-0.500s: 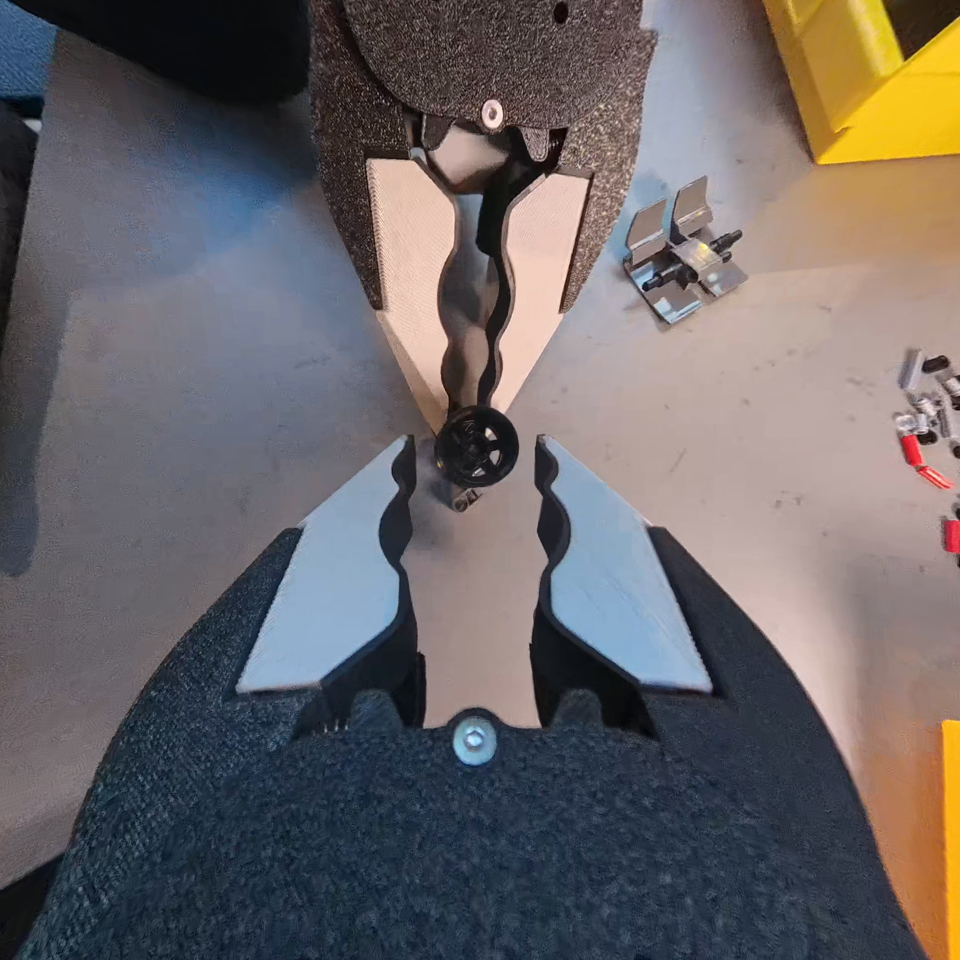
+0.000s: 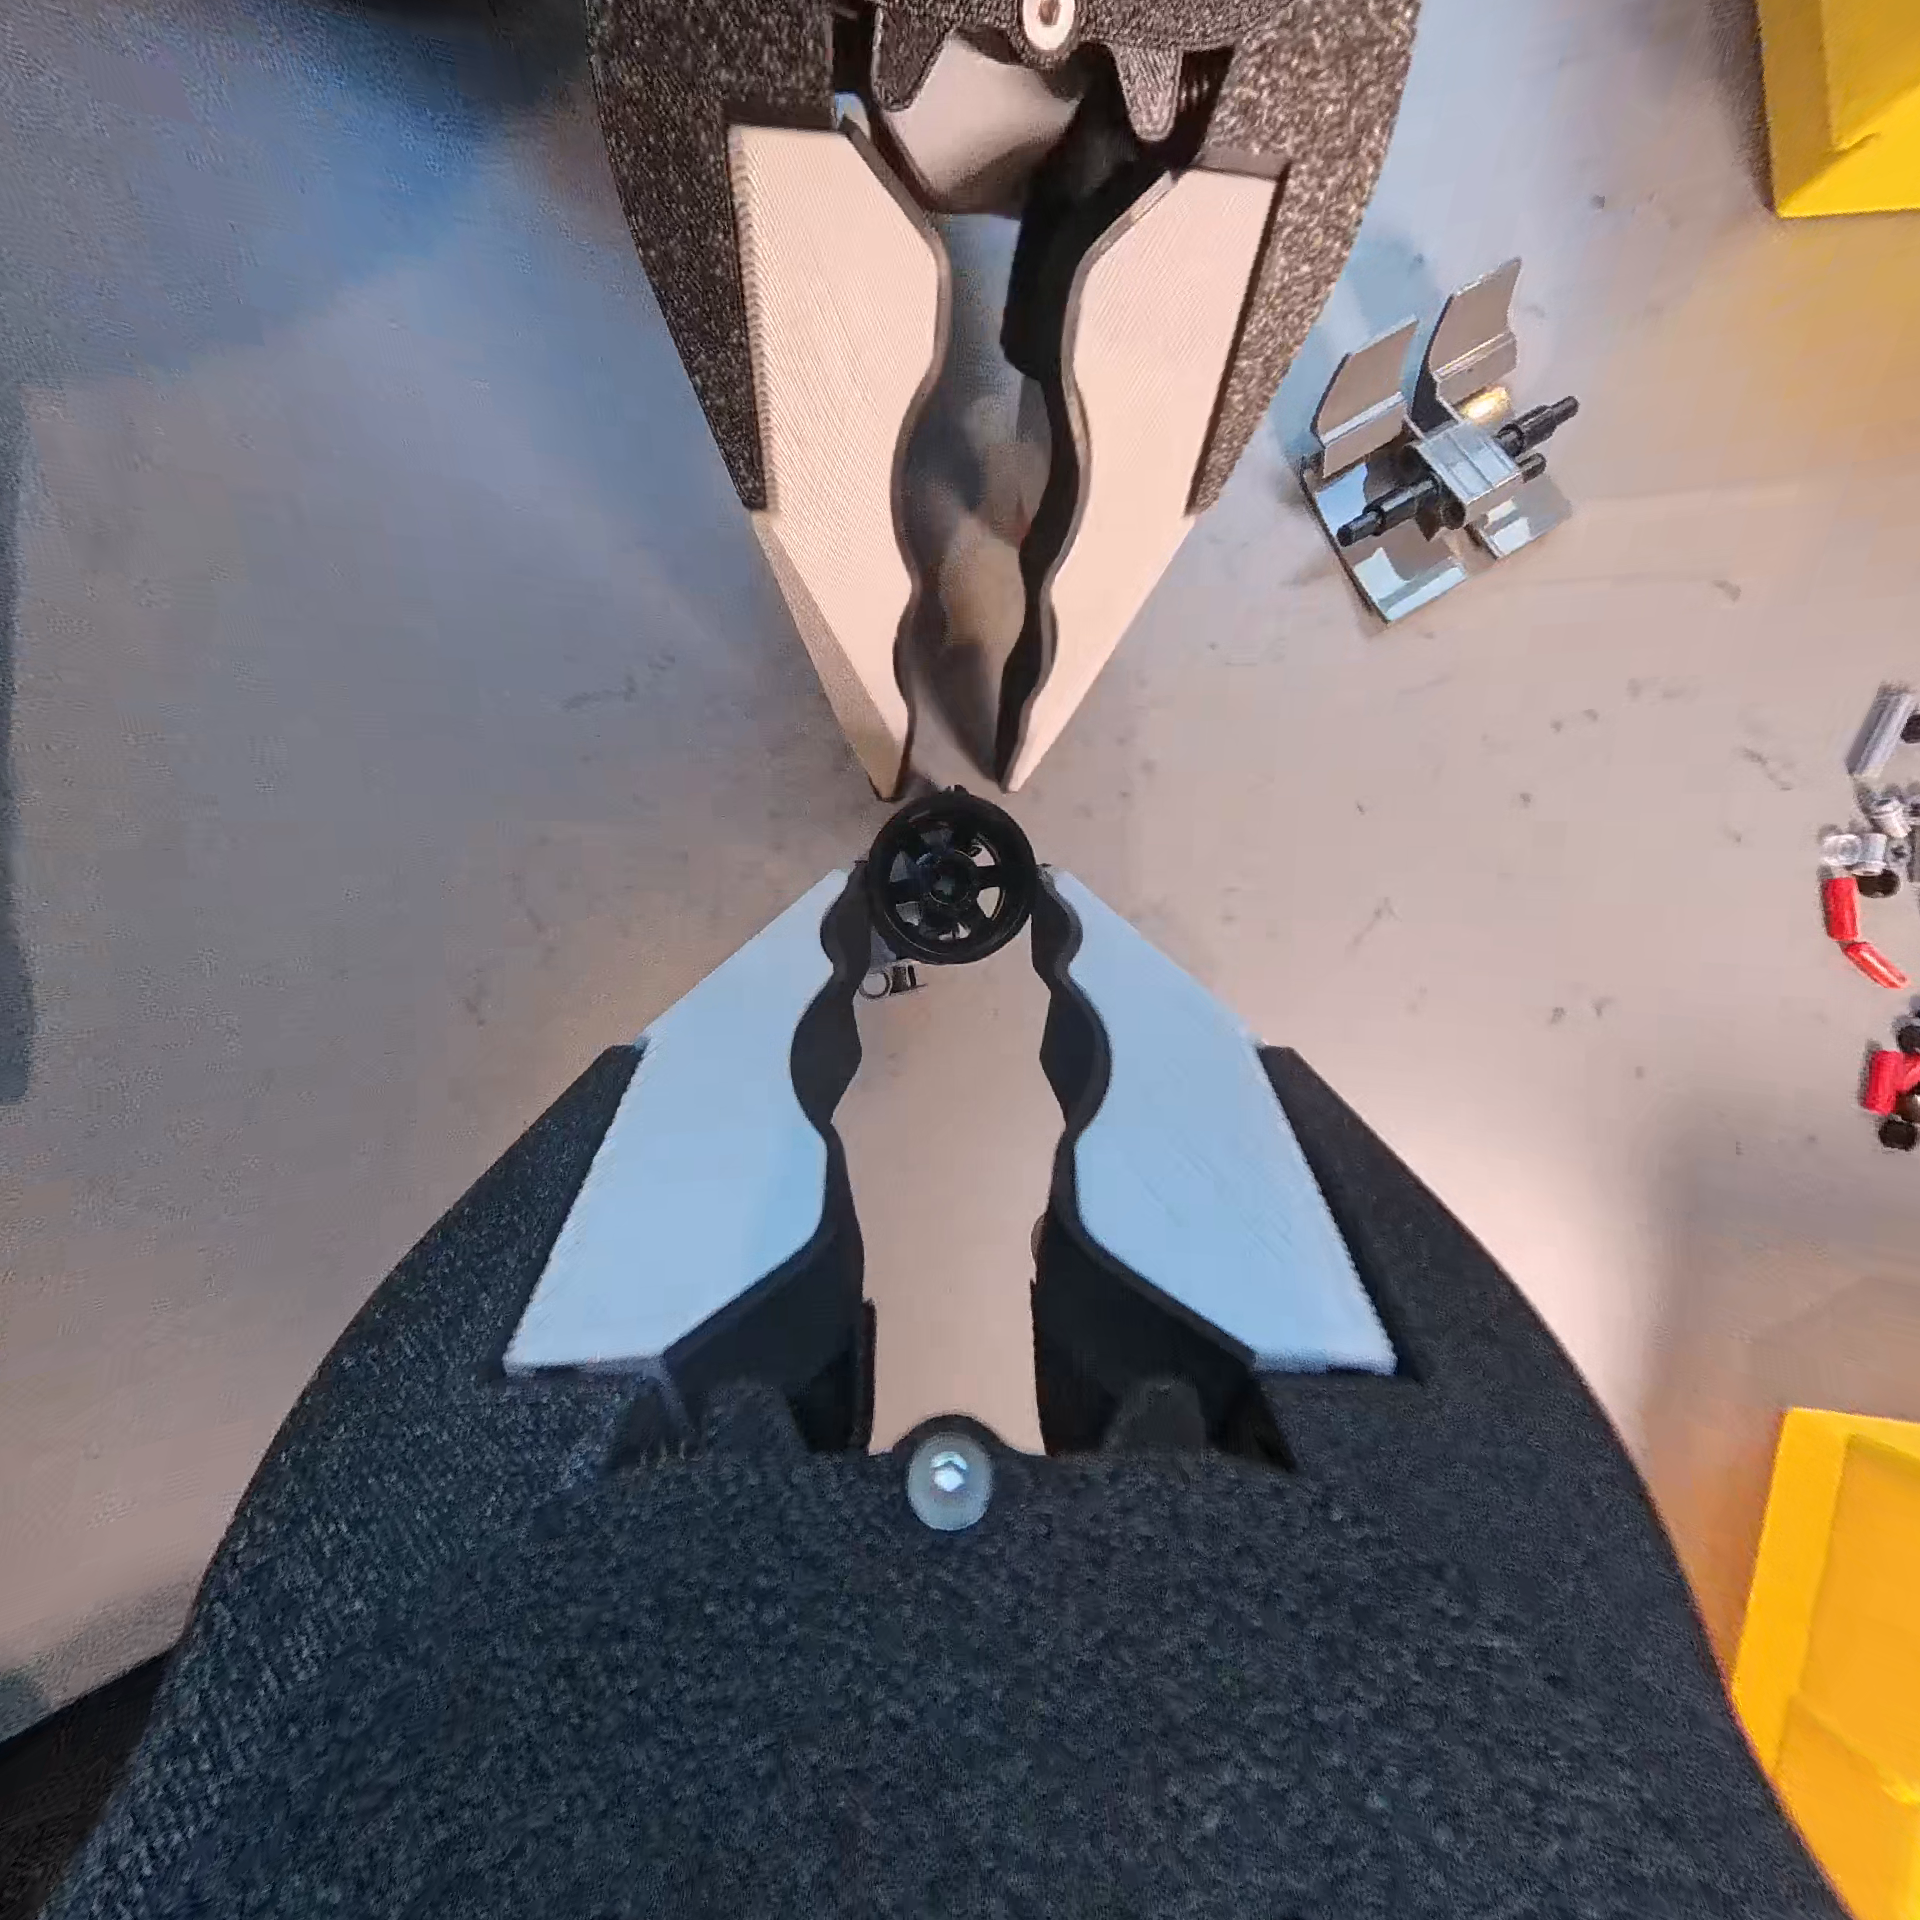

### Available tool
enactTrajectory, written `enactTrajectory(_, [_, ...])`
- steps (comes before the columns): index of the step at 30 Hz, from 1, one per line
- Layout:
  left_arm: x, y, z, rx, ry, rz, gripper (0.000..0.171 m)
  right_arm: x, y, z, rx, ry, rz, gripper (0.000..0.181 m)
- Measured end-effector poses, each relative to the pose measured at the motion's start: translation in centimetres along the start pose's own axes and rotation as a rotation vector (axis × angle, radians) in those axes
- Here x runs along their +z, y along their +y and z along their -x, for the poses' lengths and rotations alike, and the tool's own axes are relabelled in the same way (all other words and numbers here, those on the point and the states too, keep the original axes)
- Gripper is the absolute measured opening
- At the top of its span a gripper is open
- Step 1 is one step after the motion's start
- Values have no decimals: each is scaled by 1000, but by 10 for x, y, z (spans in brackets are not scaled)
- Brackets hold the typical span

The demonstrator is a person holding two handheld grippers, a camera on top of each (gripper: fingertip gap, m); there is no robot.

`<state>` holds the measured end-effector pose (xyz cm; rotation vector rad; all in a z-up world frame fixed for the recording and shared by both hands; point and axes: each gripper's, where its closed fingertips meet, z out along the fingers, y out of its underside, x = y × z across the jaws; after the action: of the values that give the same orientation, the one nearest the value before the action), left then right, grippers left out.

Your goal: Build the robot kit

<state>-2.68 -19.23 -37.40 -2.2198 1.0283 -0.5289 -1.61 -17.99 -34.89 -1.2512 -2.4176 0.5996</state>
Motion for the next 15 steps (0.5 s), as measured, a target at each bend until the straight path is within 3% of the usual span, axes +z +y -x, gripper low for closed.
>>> enactTrajectory(3, [3, -3, 0, 24, -19, -20, 22, 0, 0, 1, 4, 9, 1, 31])
enactTrajectory(7, [7, -5, 2, 57, -50, -6, 6, 0, 0, 1, 14, 13, 11, 31])
enactTrajectory(15, [4, -6, 1, 18, -26, -14, 6, 1, -1, 1, 34, 6, 4, 31])
